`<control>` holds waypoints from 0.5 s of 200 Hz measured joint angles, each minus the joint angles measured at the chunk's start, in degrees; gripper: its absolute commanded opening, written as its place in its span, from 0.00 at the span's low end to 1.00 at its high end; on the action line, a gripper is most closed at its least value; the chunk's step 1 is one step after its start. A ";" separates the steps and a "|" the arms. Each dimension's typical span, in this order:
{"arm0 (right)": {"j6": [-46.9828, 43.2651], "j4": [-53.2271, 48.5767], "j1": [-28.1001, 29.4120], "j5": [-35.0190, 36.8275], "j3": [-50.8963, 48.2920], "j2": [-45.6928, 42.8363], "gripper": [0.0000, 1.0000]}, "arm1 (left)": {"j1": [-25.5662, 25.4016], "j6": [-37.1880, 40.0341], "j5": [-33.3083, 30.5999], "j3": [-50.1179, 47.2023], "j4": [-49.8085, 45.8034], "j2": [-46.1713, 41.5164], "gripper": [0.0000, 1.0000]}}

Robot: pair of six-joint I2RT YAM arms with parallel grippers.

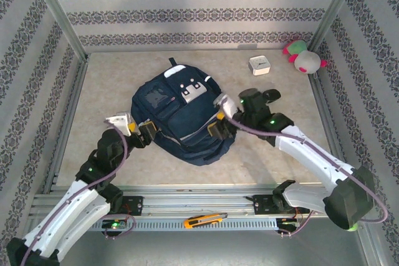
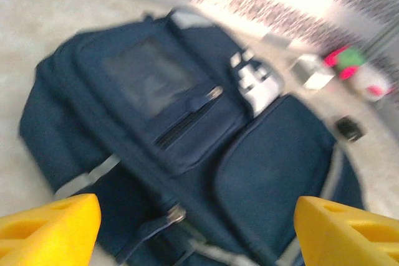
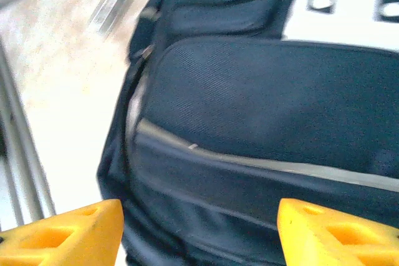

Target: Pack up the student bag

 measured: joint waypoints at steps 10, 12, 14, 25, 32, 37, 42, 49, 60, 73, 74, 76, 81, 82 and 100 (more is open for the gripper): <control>-1.97 -0.90 1.92 0.94 -0.66 0.02 0.64 | 1.57 -0.20 2.27 0.00 -0.57 3.32 0.80; -2.29 -1.03 2.14 1.03 -0.79 0.02 0.64 | 1.81 -0.24 2.82 0.00 -0.57 4.00 0.80; -2.71 -1.11 2.43 1.22 -0.96 0.04 0.63 | 1.99 -0.26 3.10 0.00 -0.57 4.48 0.80; -4.57 -1.86 3.87 2.21 -1.86 0.13 0.62 | 2.97 -0.50 5.62 0.00 -0.52 8.37 0.80; -6.03 -2.23 5.07 3.06 -2.38 0.31 0.62 | 3.56 -0.72 6.97 0.00 -0.48 10.34 0.80; -6.95 -2.43 5.97 3.74 -2.67 0.44 0.62 | 4.02 -0.90 8.15 0.02 -0.44 11.72 0.80; -8.26 -2.58 7.37 4.52 -2.97 0.72 0.62 | 4.61 -1.01 9.14 0.02 -0.20 12.94 0.80; -9.66 -2.82 9.14 5.44 -3.26 1.11 0.62 | 5.51 -1.27 10.69 0.02 0.39 14.51 0.80; -11.72 -3.17 12.02 6.67 -3.58 1.97 0.62 | 7.39 -1.66 13.42 0.07 2.14 17.53 0.80; -13.31 -3.45 14.29 7.06 -3.74 3.13 0.62 | 9.84 -2.34 16.96 0.20 4.61 21.29 0.80; -13.42 -3.43 14.45 7.06 -3.76 3.26 0.62 | 10.12 -2.47 17.40 0.22 4.90 21.77 0.80; -13.49 -3.45 14.53 7.06 -3.76 3.37 0.62 | 10.36 -2.58 17.84 0.26 5.20 22.14 0.80; -13.84 -3.45 14.84 7.08 -3.76 3.82 0.62 | 11.28 -2.97 19.06 0.37 6.34 23.85 0.80; -13.88 -3.45 14.86 7.08 -3.76 3.87 0.62 | 11.54 -3.10 19.52 0.39 6.64 24.28 0.80; -14.84 -3.45 14.88 6.67 -3.76 5.35 0.62 | 13.81 -4.55 24.04 0.74 10.73 29.90 0.78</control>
